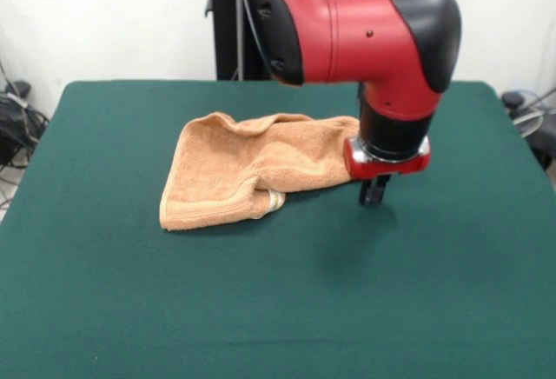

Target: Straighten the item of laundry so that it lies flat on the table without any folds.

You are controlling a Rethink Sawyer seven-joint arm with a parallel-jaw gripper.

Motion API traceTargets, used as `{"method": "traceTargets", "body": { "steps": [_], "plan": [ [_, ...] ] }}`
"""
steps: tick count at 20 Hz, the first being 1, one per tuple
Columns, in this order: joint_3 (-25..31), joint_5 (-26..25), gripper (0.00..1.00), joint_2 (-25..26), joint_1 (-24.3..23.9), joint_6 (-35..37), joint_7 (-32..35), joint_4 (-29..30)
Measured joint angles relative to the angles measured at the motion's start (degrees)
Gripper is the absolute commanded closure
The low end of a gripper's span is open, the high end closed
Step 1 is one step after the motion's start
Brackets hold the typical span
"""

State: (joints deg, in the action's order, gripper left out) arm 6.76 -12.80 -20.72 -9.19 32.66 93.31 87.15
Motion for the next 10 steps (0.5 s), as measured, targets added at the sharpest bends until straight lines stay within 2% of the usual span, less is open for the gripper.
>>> {"method": "traceTargets", "body": {
  "steps": [7, 10],
  "plan": [
    [-4.75, 4.83, 1.00, -0.64, 4.09, -0.01, 3.34, 1.56],
    [-7.87, 8.50, 1.00, -1.70, 7.24, -0.01, 7.70, 3.46]
  ]
}}
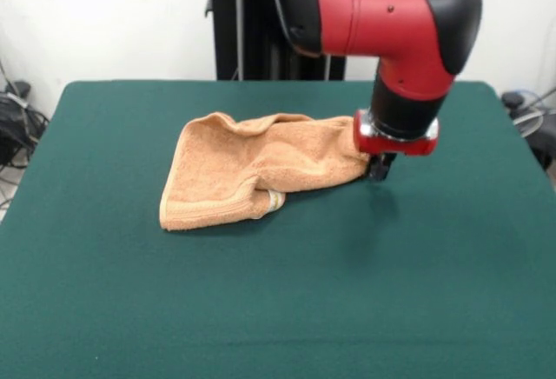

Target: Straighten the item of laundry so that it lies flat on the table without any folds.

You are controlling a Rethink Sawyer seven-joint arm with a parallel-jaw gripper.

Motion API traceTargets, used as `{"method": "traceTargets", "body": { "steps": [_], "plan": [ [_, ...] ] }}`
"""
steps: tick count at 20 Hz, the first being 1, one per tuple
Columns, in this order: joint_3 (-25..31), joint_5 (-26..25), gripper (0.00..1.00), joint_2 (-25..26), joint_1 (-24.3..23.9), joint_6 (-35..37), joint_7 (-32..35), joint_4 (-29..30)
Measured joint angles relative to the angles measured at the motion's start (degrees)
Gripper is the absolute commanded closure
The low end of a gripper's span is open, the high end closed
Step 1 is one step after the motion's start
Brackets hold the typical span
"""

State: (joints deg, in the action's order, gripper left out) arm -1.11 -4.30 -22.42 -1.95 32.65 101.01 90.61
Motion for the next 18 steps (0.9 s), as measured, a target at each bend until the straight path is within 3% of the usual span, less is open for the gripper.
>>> {"method": "traceTargets", "body": {
  "steps": [12, 18],
  "plan": [
    [-5.80, 5.46, 1.00, -2.54, 5.23, 2.20, 9.86, 3.23],
    [-7.32, 6.18, 1.00, -3.63, 5.14, 11.18, 9.96, 3.51]
  ]
}}
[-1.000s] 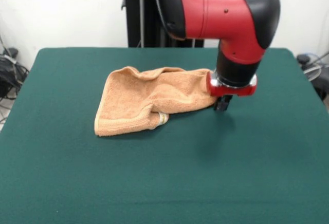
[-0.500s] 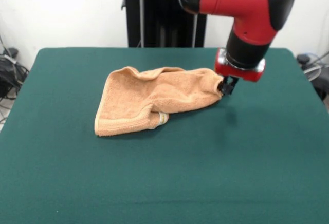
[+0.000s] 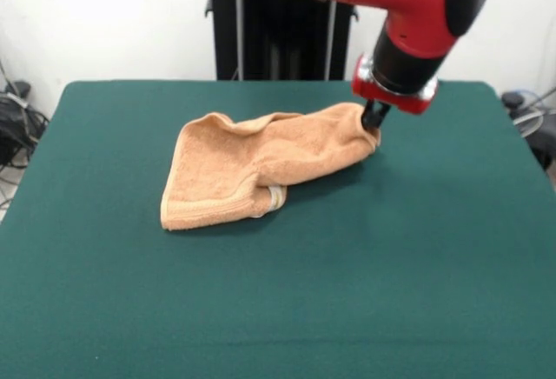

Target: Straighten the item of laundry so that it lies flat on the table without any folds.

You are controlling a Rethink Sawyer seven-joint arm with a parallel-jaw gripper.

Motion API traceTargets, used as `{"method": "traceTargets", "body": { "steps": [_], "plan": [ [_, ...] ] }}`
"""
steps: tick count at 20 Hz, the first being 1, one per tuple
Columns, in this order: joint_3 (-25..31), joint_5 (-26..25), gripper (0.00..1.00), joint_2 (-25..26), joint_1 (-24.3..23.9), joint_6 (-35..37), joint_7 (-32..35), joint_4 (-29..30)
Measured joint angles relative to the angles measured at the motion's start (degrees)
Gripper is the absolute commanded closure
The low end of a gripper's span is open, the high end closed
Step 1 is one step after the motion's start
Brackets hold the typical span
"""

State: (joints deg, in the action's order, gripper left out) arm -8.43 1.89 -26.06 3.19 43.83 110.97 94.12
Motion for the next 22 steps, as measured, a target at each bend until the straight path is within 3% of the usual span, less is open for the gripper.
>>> {"method": "traceTargets", "body": {
  "steps": [5, 22],
  "plan": [
    [-0.55, 0.41, 1.00, -0.58, -0.04, 6.62, 0.00, 0.12],
    [-1.84, 1.39, 1.00, -0.46, -0.03, 6.71, 0.00, 0.62]
  ]
}}
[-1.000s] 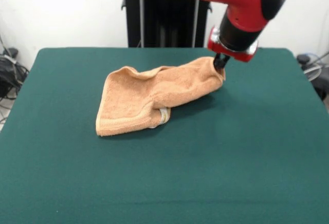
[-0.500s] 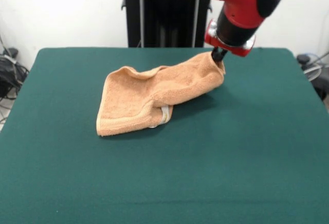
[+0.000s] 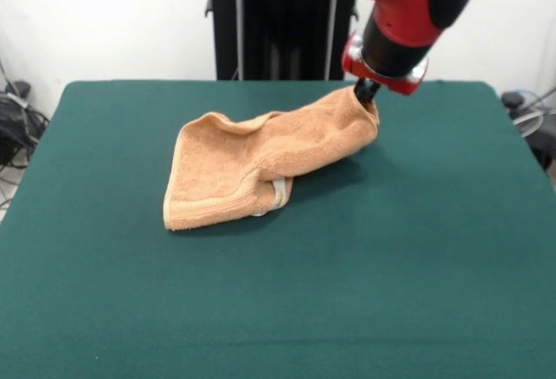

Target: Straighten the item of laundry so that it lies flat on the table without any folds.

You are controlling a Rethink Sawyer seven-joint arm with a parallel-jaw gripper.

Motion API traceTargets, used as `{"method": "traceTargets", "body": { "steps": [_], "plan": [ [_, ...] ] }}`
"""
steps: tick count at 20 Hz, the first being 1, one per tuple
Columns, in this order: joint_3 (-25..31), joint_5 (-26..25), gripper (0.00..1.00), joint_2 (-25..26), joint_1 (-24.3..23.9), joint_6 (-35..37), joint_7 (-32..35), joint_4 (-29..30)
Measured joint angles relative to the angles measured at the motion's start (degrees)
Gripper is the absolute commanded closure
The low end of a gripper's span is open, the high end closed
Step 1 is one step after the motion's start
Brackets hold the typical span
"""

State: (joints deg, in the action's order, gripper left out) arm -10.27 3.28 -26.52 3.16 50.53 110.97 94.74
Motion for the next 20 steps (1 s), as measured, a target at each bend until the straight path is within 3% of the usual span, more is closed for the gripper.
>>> {"method": "traceTargets", "body": {
  "steps": [4, 9, 16, 20],
  "plan": [
    [-0.01, 0.01, 1.00, 0.57, 0.34, -1.83, 0.01, 1.33],
    [-0.62, 0.07, 1.00, 2.14, 1.99, -9.65, 0.34, 4.26],
    [-2.25, 1.18, 1.00, 6.60, 6.54, -27.73, 2.42, 7.93],
    [-3.24, 2.80, 1.00, 7.45, 7.84, -30.90, 3.54, 8.70]
  ]
}}
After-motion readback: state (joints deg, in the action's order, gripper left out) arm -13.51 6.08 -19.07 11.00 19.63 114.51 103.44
